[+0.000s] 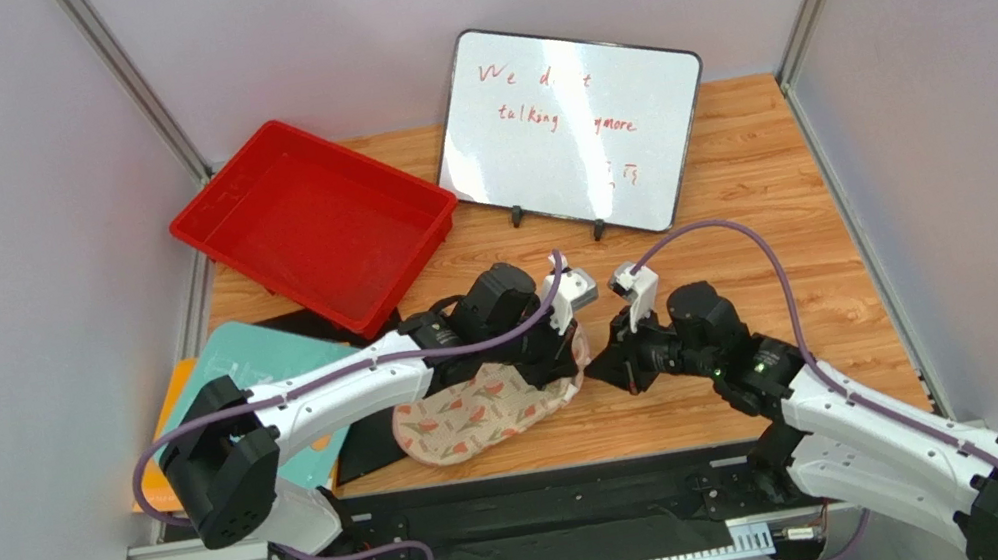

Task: Unzip the laundry bag and remove the bra
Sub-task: Unzip the laundry bag at the center of the board.

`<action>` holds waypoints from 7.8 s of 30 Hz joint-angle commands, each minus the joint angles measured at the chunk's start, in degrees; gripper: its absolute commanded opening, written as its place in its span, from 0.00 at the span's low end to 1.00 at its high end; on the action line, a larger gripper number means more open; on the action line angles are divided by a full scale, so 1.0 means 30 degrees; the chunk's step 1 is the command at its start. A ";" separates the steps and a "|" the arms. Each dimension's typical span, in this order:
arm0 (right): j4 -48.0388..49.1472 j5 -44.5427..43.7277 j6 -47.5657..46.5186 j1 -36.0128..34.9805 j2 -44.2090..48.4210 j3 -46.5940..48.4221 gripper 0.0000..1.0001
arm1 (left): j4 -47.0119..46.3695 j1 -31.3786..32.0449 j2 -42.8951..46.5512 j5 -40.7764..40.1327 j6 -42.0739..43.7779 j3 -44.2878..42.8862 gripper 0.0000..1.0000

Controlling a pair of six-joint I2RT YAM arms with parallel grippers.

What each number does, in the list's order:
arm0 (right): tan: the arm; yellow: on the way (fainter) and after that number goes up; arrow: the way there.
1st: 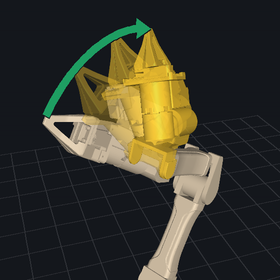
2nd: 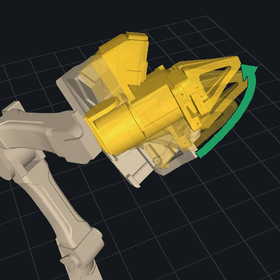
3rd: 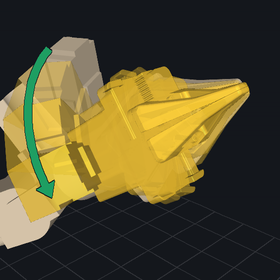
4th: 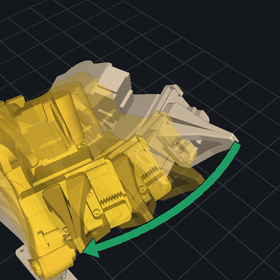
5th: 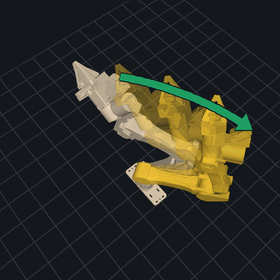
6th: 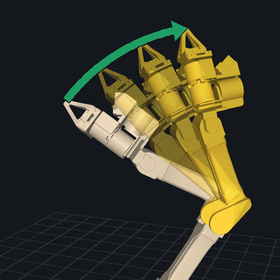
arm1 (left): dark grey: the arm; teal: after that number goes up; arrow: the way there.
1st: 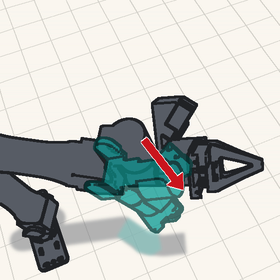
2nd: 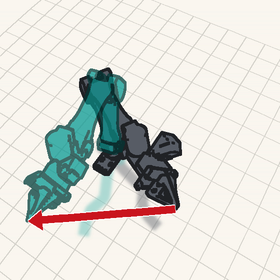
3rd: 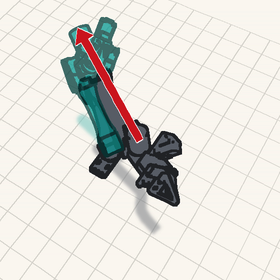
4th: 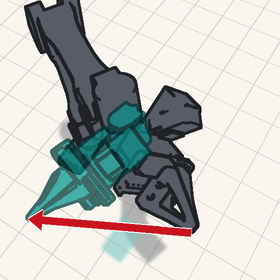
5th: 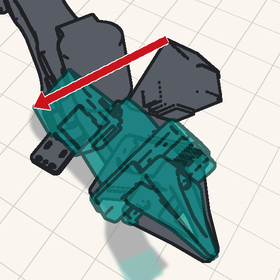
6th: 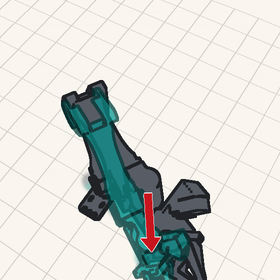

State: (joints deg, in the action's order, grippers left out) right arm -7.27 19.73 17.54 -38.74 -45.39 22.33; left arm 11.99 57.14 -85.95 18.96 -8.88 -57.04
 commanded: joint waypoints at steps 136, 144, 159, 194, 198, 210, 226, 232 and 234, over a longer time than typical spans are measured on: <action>-0.2997 -0.6252 0.6722 -0.2146 -0.0457 -0.0909 0.00 | -0.7395 0.2631 -0.1789 -0.4738 0.0442 0.4040 0.00; -0.4197 -0.6546 0.5903 -0.1237 -0.0077 -0.0470 0.00 | -0.7102 0.2602 -0.1058 -0.4796 0.0472 0.4890 0.00; -0.4375 -0.4851 0.4409 -0.0153 -0.0310 0.0057 0.00 | -0.7014 0.2631 0.0086 -0.3977 0.0793 0.5858 0.00; -0.2497 -0.2117 0.4642 -0.2379 -0.0370 -0.0001 0.00 | -0.7131 0.3071 -0.1174 -0.5881 -0.0055 0.4421 0.06; -0.3698 -0.3322 0.4641 -0.2321 -0.0340 0.0204 0.00 | -0.7014 0.3042 -0.0939 -0.6173 -0.0144 0.4832 0.00; -0.4666 -0.4642 0.4525 -0.1210 -0.0428 0.0409 0.00 | -0.6135 0.3071 0.0465 -0.7081 -0.0144 0.6412 0.00; -0.3849 -0.2887 0.4084 -0.0768 -0.1072 0.0703 0.00 | -0.4904 0.3071 0.3015 -0.7494 -0.0378 0.7441 0.44; -0.2706 -0.1686 0.4202 -0.0768 -0.1131 0.0234 0.00 | -0.4962 0.3392 0.4156 -0.6937 0.0003 0.6768 0.65; -0.2325 -0.1450 0.4231 -0.0797 -0.1160 0.0117 0.00 | -0.5224 0.3510 0.4305 -0.6761 -0.0056 0.6562 0.65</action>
State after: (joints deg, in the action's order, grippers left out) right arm -19.11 12.19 30.57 -41.30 -48.69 22.87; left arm -2.72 66.85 -76.09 -2.87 -9.65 -34.48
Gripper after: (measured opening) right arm 0.006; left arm 0.646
